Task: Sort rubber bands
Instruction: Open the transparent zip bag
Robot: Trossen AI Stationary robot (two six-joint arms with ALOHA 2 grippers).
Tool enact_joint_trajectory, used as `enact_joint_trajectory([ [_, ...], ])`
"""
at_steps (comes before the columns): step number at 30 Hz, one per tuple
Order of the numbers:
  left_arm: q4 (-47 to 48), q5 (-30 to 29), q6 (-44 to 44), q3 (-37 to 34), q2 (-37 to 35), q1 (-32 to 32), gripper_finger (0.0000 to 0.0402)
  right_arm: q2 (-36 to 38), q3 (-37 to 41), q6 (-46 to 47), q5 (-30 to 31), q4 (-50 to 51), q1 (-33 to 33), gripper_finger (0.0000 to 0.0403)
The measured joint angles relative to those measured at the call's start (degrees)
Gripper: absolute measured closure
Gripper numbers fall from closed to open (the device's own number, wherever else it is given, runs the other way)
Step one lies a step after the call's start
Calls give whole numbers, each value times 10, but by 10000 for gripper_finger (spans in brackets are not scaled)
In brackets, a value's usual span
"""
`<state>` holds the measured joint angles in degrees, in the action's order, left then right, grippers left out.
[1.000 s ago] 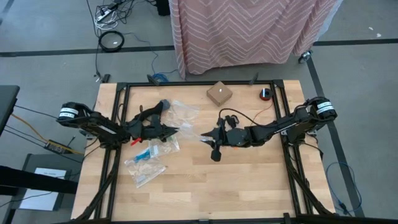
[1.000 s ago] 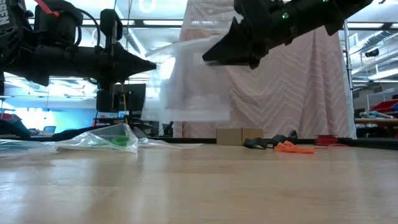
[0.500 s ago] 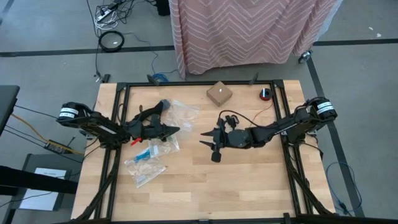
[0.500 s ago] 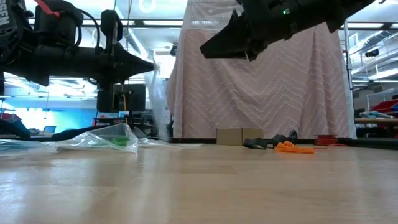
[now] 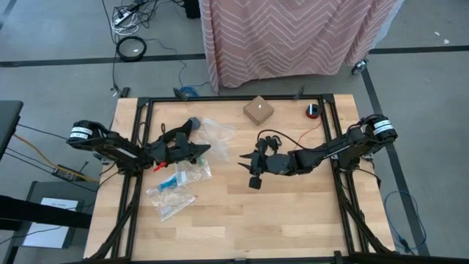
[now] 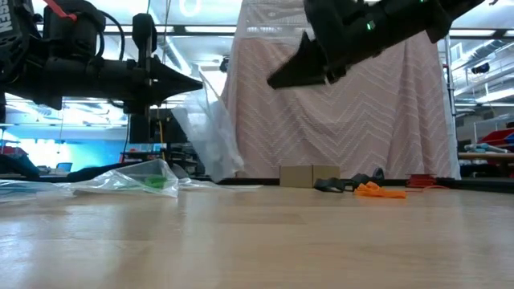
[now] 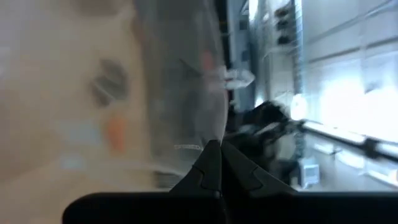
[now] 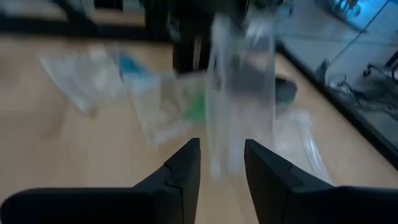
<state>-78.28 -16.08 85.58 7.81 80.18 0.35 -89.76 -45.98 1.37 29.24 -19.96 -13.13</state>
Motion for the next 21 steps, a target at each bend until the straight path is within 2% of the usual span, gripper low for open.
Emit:
enact_joint_trajectory([
  [5,-115,-28,3,0,0,-3,401,0,0,-36,8,36,0,282],
  [13,-114,-79,3,28,-25,-2,401,-2,0,-114,40,-3,11,258],
  [17,-115,-67,1,66,-26,-2,401,-8,0,-131,40,-15,22,249],
  [21,-118,-46,-1,113,-27,3,401,-27,0,-178,42,-75,36,245],
])
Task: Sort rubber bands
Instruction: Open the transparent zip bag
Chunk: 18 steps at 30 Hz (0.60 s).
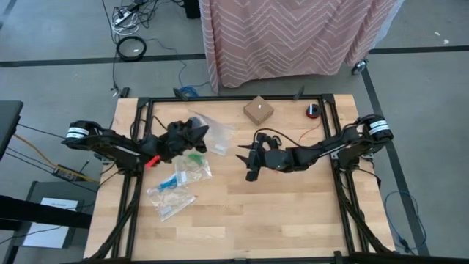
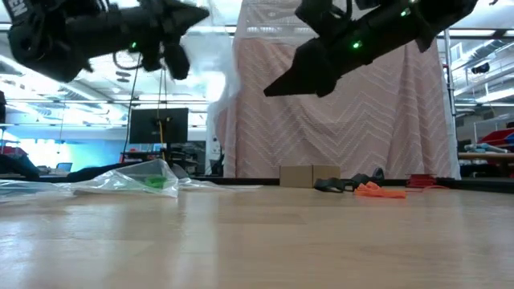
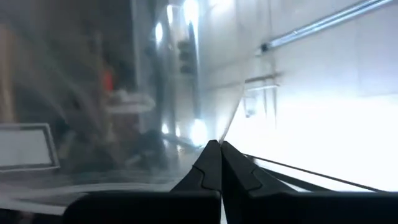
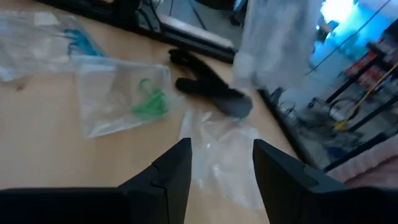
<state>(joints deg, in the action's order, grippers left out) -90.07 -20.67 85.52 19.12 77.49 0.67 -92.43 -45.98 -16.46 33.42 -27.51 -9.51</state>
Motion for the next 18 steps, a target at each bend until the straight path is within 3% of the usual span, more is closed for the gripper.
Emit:
enact_joint_trajectory([
  [8,0,31,-30,70,0,2,401,-33,0,-90,15,-119,28,245],
  [12,0,36,-34,76,0,3,401,-33,0,-115,27,-147,35,245],
  [18,0,28,-34,77,0,2,401,-33,0,-234,19,-254,51,245],
])
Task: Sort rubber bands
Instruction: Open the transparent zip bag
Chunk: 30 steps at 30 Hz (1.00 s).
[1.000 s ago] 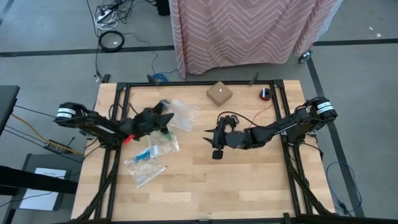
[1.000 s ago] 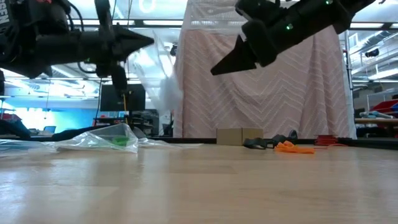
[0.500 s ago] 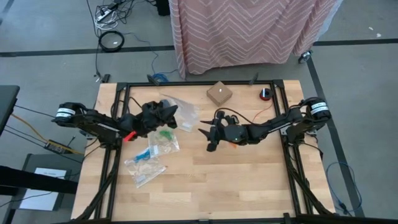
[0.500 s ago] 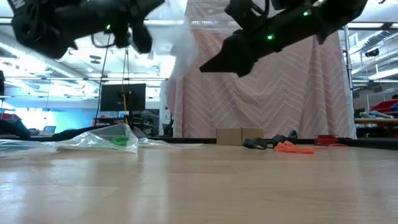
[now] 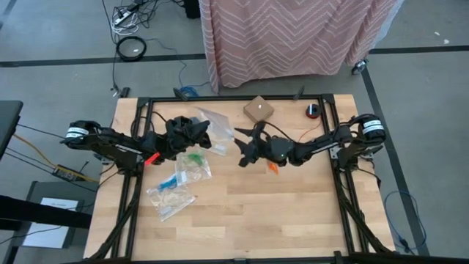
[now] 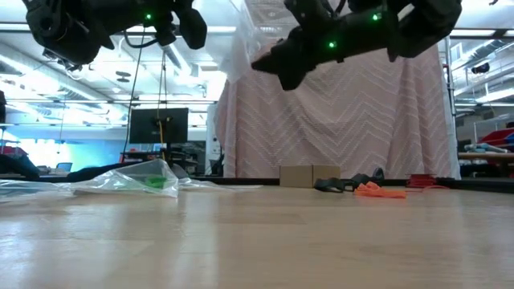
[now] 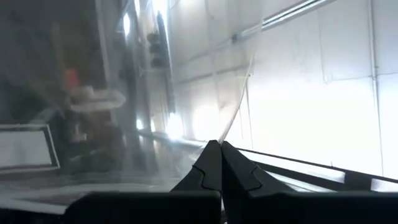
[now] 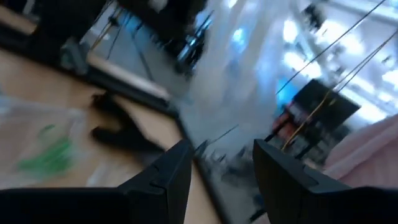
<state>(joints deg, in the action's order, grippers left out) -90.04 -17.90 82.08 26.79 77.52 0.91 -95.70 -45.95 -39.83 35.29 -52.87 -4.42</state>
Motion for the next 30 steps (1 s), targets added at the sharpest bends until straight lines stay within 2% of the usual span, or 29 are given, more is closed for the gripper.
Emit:
enact_joint_trajectory([
  [8,0,-5,-9,0,0,0,401,0,0,-22,-82,-61,28,245],
  [13,0,-5,-21,0,0,0,401,0,0,-25,-93,-90,33,245],
  [21,0,-9,-25,0,0,0,401,0,0,-91,-101,-151,23,249],
  [25,0,-15,-27,0,0,-2,401,1,0,-94,-107,-150,17,284],
  [30,1,-15,-28,0,0,-11,401,1,0,-107,-155,-165,4,337],
])
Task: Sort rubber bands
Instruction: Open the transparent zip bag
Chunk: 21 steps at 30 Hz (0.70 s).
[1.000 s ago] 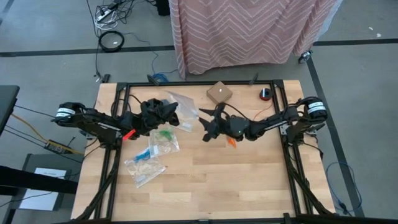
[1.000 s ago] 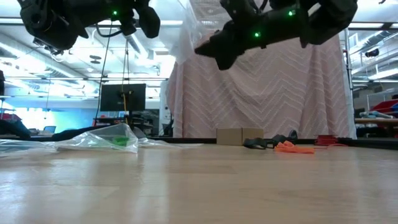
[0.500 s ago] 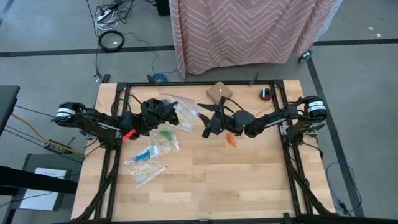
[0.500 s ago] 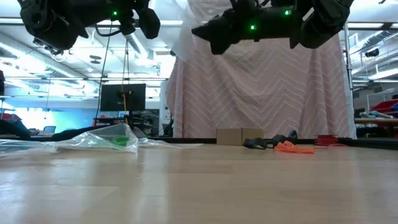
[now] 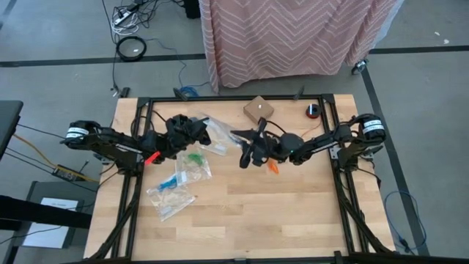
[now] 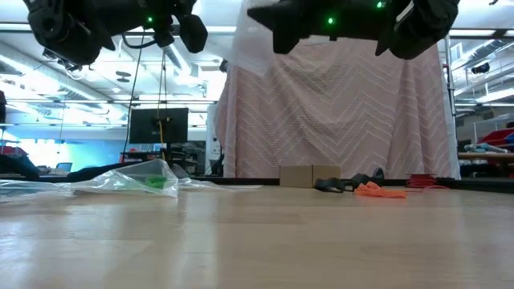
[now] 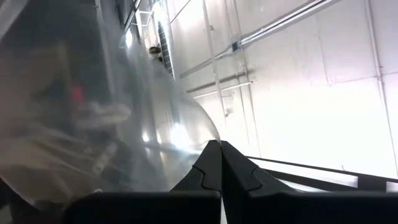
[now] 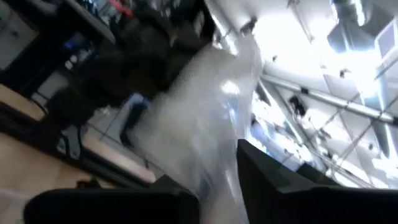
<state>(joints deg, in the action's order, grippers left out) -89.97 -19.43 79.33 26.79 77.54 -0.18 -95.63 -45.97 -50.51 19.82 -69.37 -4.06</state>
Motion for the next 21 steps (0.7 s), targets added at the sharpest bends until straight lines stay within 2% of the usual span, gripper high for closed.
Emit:
enact_joint_trajectory([
  [11,25,-2,-14,-4,0,-10,401,0,0,-17,0,-17,-6,343],
  [21,7,-21,-12,-21,0,-13,401,0,0,-17,1,-16,-8,335],
])
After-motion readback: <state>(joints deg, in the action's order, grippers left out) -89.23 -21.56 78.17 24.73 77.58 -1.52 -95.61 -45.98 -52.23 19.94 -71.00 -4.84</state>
